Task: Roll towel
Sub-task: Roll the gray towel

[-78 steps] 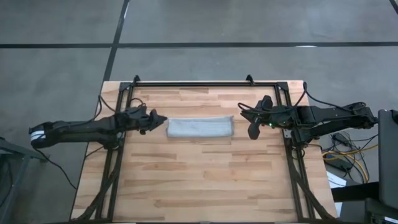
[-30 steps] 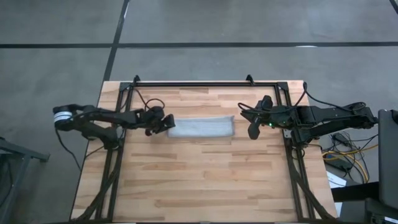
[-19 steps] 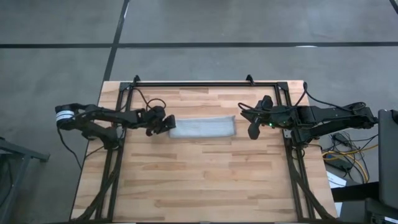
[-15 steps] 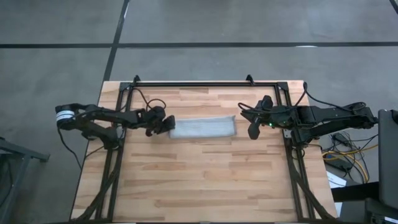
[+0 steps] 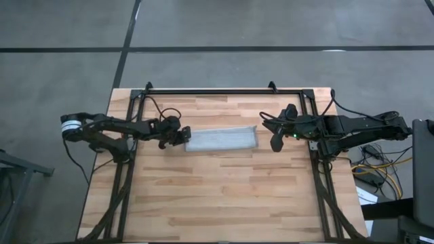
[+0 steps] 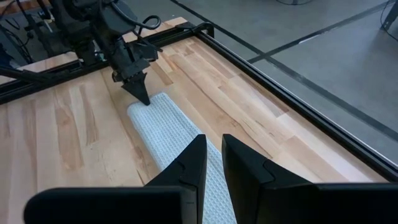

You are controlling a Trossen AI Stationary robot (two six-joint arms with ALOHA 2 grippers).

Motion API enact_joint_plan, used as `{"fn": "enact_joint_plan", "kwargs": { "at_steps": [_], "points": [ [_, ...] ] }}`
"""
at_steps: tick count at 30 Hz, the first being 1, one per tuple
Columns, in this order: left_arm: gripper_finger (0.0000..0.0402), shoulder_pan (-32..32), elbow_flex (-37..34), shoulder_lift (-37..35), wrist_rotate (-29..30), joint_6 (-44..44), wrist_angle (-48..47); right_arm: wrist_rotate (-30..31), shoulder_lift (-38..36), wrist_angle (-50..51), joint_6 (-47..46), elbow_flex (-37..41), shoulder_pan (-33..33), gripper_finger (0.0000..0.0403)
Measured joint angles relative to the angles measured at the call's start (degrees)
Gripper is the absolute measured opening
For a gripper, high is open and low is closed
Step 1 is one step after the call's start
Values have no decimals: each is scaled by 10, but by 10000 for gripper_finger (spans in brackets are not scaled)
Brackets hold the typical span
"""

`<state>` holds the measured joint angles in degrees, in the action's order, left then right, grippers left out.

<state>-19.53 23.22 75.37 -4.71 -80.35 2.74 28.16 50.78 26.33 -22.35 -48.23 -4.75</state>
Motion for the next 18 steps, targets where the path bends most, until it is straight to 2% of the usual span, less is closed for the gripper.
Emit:
{"fn": "enact_joint_plan", "kwargs": {
  "at_steps": [13, 18],
  "points": [
    [4, 0, 0, -6, -6, -1, -9, 0, 0, 0, 0, 0, 0, 50],
    [3, -3, 0, -12, -30, -7, -27, 0, 0, 0, 0, 0, 0, 50]
  ]
}}
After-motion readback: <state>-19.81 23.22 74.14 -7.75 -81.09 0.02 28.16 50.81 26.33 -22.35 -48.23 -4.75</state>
